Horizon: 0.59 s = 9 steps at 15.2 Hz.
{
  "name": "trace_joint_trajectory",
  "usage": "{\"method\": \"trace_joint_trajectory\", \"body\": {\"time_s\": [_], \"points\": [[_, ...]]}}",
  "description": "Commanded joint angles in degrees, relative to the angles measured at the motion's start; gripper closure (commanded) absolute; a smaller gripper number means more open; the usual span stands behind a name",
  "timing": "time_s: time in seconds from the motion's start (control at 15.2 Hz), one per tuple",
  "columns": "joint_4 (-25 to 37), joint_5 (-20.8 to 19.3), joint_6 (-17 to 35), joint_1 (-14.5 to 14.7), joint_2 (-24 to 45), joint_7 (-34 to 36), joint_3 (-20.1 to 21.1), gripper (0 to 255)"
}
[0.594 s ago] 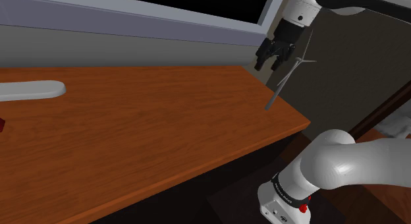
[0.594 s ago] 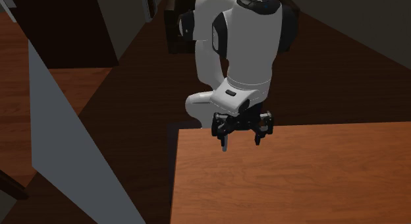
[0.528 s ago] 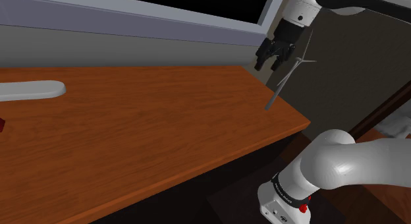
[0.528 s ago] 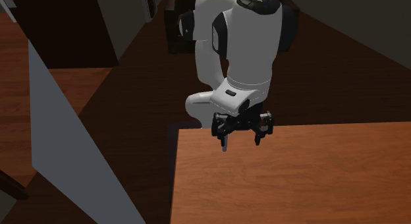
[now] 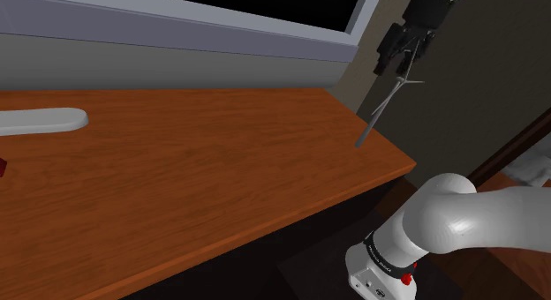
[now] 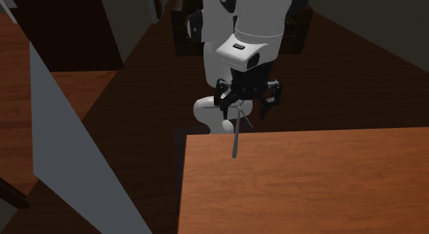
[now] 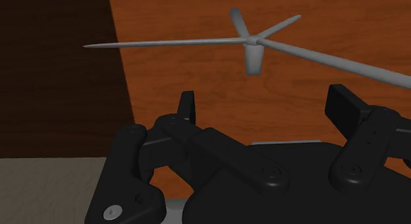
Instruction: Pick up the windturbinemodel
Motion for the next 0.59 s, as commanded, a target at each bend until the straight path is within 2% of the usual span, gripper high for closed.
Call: {"method": "trace_joint_trajectory", "body": {"time_s": [0.0,0.13,0.53], "points": [[4.51,-0.74,-4.77,0.08,0.58,-0.52,0.5,0],[7.49,-1.33,-7.7,0.13,1.08,-1.03,0.73,0],[0.67,-1.31,-3.75,0.18,-1.77,-0.75,0.65,0]]}}
